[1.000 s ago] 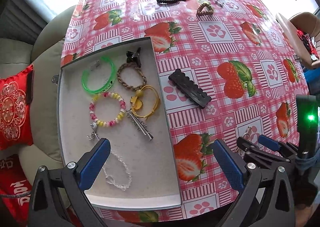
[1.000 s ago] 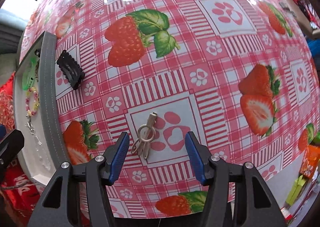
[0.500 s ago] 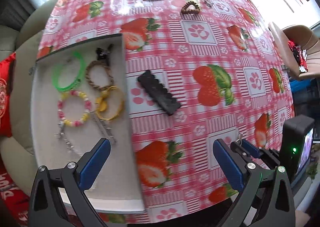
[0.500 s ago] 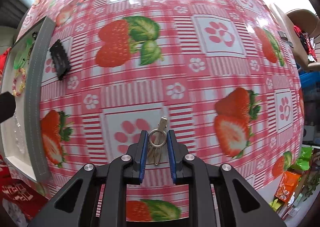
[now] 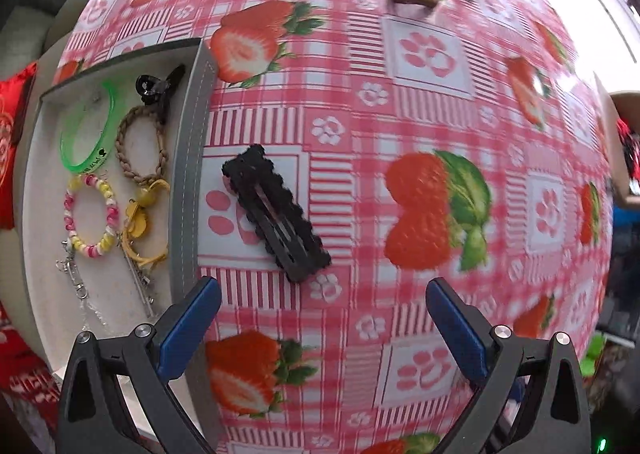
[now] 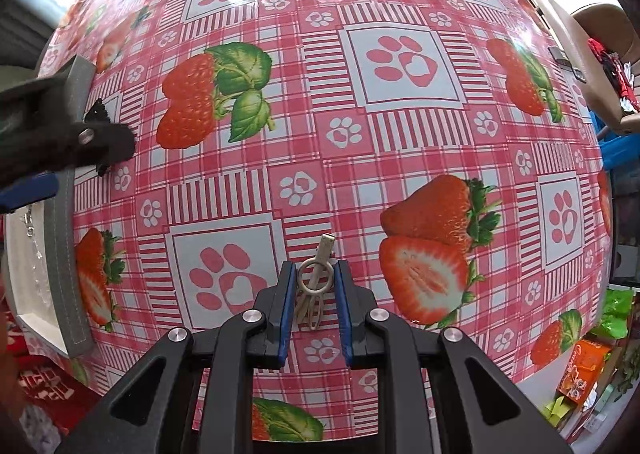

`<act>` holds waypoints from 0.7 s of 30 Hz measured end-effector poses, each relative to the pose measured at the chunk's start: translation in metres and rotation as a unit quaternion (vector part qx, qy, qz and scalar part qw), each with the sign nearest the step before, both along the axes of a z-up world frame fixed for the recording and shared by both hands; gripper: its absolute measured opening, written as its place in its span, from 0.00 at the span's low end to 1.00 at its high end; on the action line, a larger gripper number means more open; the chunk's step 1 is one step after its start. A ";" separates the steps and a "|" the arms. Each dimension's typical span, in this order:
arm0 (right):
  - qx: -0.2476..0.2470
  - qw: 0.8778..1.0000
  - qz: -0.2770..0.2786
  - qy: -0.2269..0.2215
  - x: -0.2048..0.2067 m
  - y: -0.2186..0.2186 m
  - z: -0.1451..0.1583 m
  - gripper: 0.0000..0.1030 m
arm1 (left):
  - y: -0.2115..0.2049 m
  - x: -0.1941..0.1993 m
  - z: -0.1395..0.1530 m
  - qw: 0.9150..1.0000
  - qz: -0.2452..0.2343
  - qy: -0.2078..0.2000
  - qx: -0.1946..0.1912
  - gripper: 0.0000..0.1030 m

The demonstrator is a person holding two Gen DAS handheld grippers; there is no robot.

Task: Organize jewelry
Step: 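Grasp the small silver keys with the right tool while the left grasps the black scalloped hair clip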

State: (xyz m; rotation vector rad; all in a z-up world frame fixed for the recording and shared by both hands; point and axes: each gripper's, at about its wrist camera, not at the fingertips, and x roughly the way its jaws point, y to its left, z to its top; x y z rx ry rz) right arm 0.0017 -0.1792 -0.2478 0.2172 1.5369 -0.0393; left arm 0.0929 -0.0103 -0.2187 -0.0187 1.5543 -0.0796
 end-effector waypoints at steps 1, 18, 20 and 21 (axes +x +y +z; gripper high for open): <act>0.002 1.000 0.000 0.000 0.000 0.001 0.000 0.20 | 0.000 0.003 -0.002 1.000 0.004 0.001 0.000 1.00; 0.025 1.000 -0.015 0.004 0.009 -0.017 -0.001 0.20 | -0.022 0.022 -0.014 0.997 -0.062 -0.021 0.026 0.41; 0.031 0.999 -0.018 0.004 0.010 -0.020 0.000 0.20 | -0.023 0.020 -0.012 0.997 -0.072 -0.021 0.016 0.41; 0.033 0.999 -0.020 0.004 0.011 -0.021 0.001 0.20 | -0.024 0.019 -0.011 0.997 -0.076 -0.022 0.011 0.41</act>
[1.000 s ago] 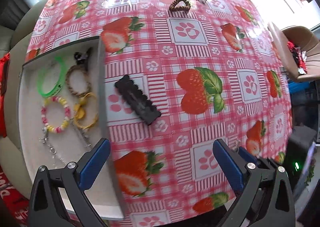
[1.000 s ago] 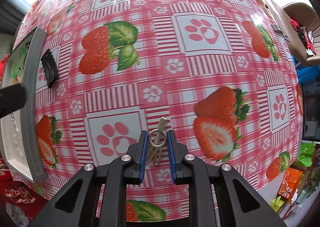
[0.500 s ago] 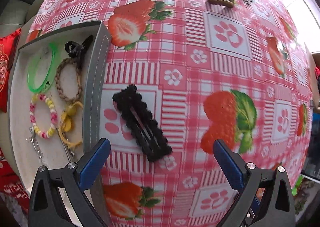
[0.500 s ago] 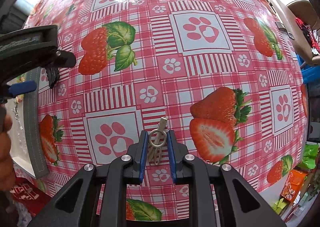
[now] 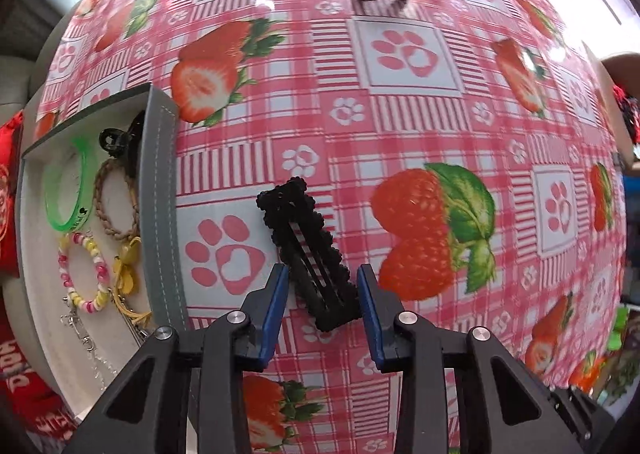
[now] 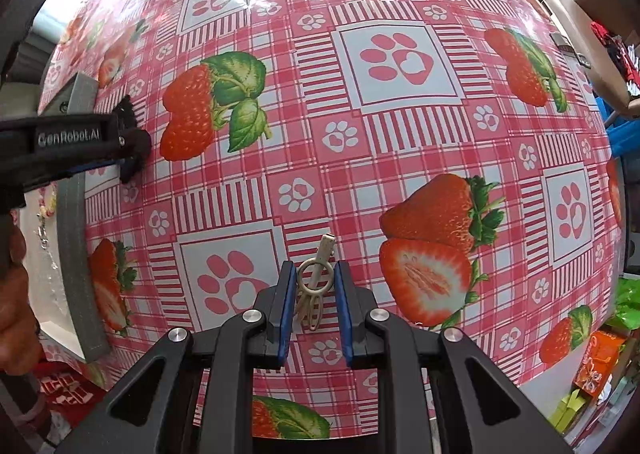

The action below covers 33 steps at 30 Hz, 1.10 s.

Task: Organize jewelry
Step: 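Grasp the small silver keys with the right tool while the left grasps the black scalloped hair clip, then carry the keys and hair clip over the white tray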

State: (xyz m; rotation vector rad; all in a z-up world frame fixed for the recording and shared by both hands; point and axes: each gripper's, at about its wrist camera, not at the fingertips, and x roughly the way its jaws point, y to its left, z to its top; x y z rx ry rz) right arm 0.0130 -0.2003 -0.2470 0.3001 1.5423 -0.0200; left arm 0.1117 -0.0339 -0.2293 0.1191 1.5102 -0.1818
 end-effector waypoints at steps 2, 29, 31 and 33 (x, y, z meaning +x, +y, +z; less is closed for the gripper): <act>0.006 1.000 -0.003 -0.002 0.002 -0.003 0.003 0.20 | -0.002 -0.004 0.004 1.000 -0.009 -0.005 -0.007 0.41; 0.039 0.998 0.012 -0.046 0.023 0.007 0.078 0.20 | 0.094 -0.070 0.084 0.998 -0.014 -0.042 -0.044 0.41; 0.038 0.998 0.020 -0.049 0.026 0.015 0.082 0.20 | 0.102 -0.072 0.084 0.998 -0.007 -0.044 -0.043 0.41; 0.037 0.998 0.028 -0.052 0.030 0.023 0.085 0.20 | 0.113 -0.075 0.086 0.998 0.002 -0.044 -0.043 0.41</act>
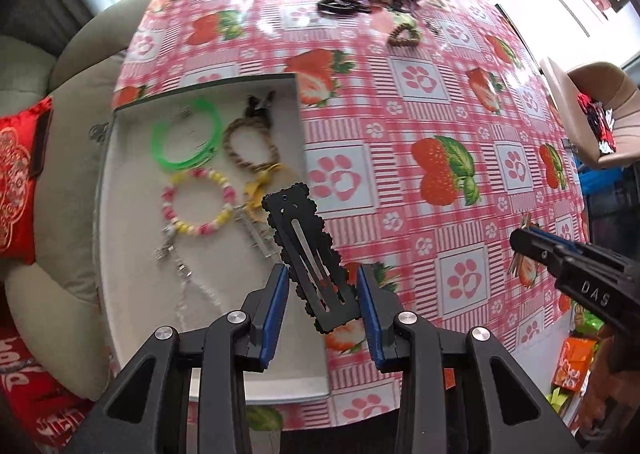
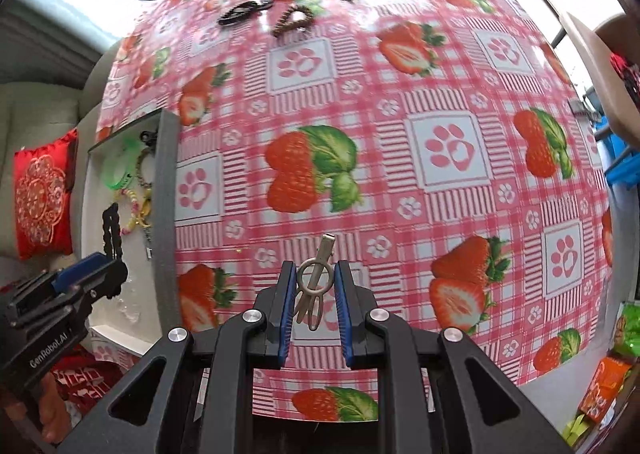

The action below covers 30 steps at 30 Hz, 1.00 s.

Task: Organize jewelry
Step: 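Carry the keys and hair clip over the white tray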

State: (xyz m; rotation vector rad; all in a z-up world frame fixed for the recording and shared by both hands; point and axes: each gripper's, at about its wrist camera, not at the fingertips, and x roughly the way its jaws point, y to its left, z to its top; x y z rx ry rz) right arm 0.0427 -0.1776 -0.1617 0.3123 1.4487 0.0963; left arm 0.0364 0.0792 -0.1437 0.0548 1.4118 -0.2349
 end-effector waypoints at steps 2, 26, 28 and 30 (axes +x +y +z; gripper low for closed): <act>0.000 1.000 0.009 -0.004 0.003 0.009 0.003 0.20 | 0.009 -0.002 0.001 1.000 0.007 0.000 0.000 0.41; 0.022 0.987 0.156 -0.018 0.019 0.148 0.019 0.20 | 0.128 -0.034 -0.014 0.992 0.124 0.011 0.019 0.41; 0.025 0.985 0.173 -0.015 0.018 0.163 0.015 0.20 | 0.135 -0.036 -0.021 0.991 0.131 0.017 0.022 0.41; 0.029 0.982 0.184 -0.010 0.017 0.175 0.011 0.20 | 0.140 -0.038 -0.028 0.990 0.136 0.023 0.029 0.41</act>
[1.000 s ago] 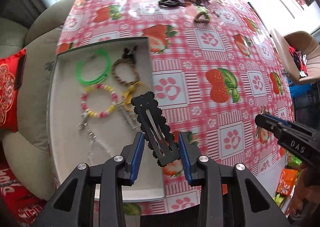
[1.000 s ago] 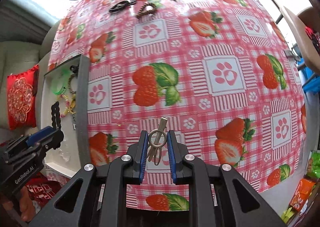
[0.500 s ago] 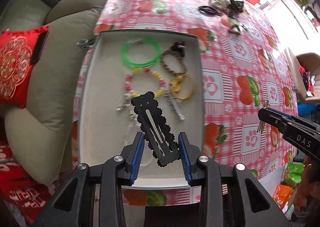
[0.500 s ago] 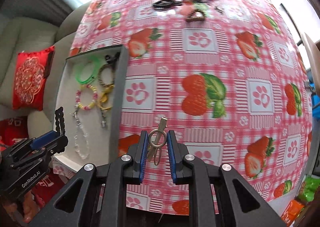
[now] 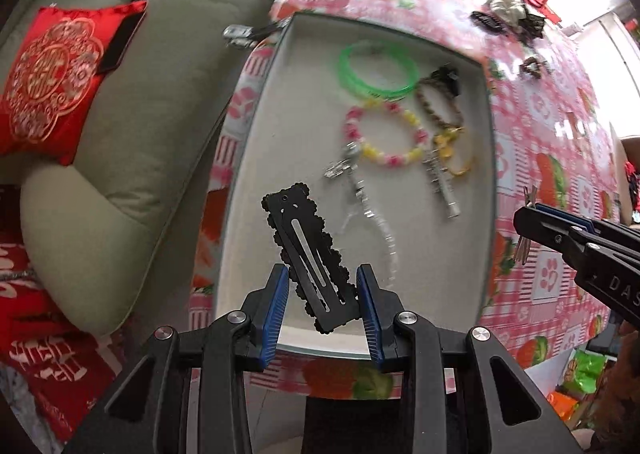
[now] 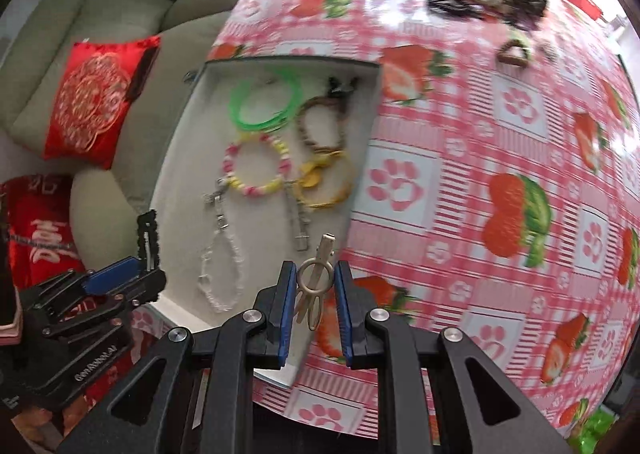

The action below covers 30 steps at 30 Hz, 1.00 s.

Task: Organize jewelry
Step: 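Carry the keys and hair clip over the white tray, then open the left tool to drop the clip while the right releases the keys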

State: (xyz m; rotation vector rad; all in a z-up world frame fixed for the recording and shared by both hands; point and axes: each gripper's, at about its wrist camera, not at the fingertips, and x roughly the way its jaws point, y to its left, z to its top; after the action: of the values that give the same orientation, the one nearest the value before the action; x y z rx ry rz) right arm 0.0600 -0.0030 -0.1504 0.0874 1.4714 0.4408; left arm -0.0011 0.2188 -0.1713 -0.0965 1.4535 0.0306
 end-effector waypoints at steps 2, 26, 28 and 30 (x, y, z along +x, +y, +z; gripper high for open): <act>0.001 1.000 0.015 0.005 -0.001 0.013 -0.006 0.20 | 0.003 -0.001 -0.008 1.000 0.001 0.005 0.008 0.41; -0.045 0.995 0.058 0.065 0.001 0.070 -0.075 0.21 | -0.009 -0.001 -0.053 0.999 -0.015 0.021 0.039 0.43; -0.046 0.995 0.059 0.063 0.000 0.073 -0.075 0.21 | -0.009 -0.002 -0.055 0.999 -0.014 0.019 0.045 0.53; -0.044 0.995 0.057 0.062 -0.003 0.074 -0.075 0.21 | -0.007 -0.003 -0.056 0.999 -0.012 0.019 0.044 0.54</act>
State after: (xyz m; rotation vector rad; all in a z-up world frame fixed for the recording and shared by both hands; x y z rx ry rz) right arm 0.0566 0.0713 -0.2254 -0.0402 1.6220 0.4691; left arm -0.0038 0.2117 -0.2272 -0.0070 1.4898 0.0765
